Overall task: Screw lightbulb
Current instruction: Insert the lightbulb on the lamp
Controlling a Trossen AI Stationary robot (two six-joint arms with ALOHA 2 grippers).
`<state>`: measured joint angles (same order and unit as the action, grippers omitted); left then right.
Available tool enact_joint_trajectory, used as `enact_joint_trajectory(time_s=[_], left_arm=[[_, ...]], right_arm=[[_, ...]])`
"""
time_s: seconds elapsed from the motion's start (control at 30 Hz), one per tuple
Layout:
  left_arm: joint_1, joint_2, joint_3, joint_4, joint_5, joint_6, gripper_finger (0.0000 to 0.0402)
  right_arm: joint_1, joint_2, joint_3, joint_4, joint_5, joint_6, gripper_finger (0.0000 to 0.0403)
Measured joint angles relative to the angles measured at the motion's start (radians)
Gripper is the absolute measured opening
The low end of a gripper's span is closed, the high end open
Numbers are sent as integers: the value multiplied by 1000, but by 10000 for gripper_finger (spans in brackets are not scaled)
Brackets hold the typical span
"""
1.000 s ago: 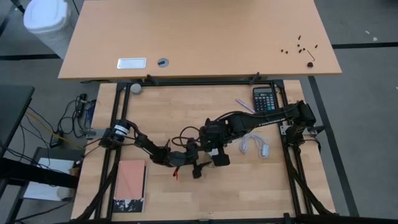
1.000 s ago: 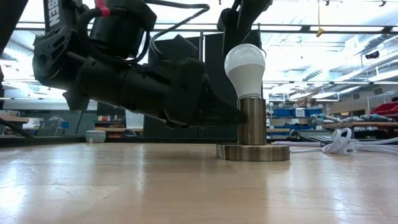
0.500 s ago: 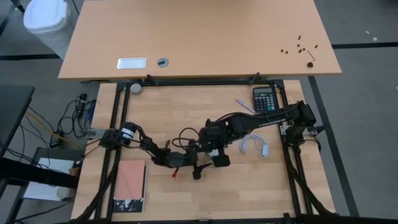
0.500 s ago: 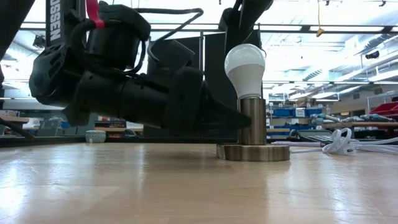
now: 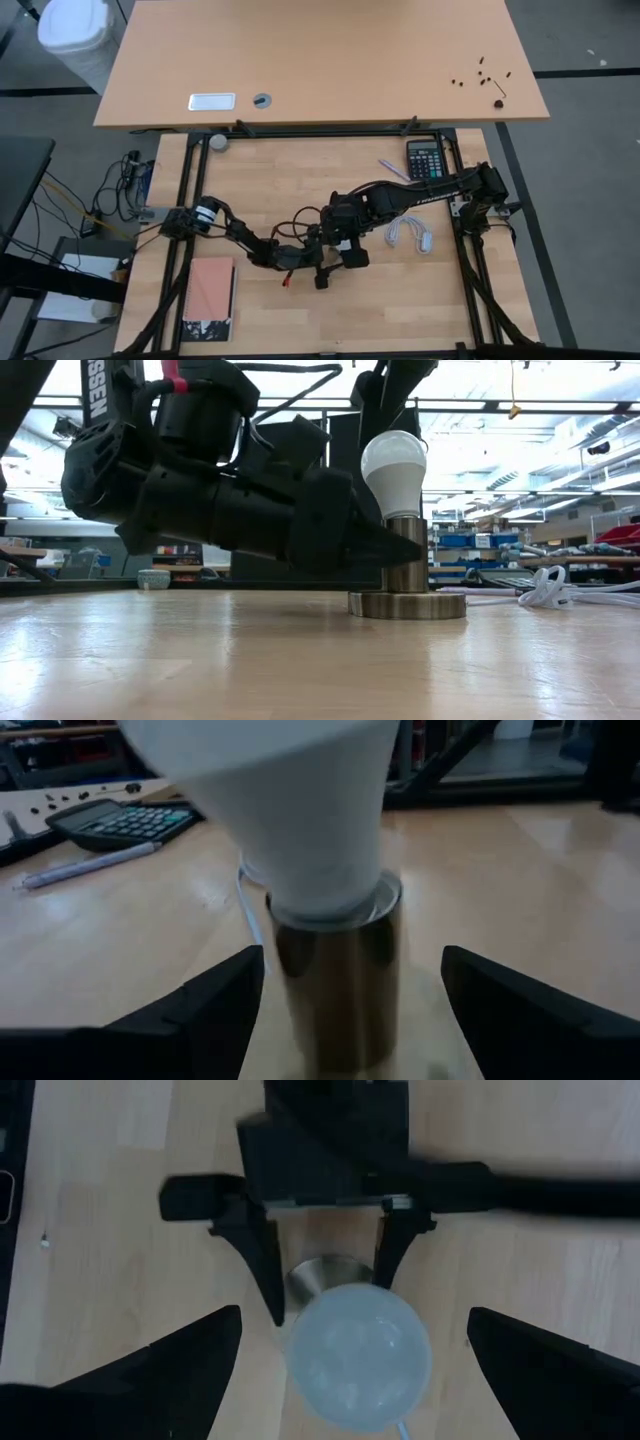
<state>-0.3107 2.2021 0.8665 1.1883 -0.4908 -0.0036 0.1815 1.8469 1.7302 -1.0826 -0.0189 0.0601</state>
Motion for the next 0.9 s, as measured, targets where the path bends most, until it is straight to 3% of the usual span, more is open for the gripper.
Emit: enact_joint_trajectory(time_s=[0.4, 0.9], left_arm=[[10, 0, 0, -5, -4, -29, 244], [10, 0, 0, -27, -2, -32, 234]], right_arm=[[4, 0, 0, 15, 19, 19, 383], [6, 17, 2, 43, -4, -24, 396]])
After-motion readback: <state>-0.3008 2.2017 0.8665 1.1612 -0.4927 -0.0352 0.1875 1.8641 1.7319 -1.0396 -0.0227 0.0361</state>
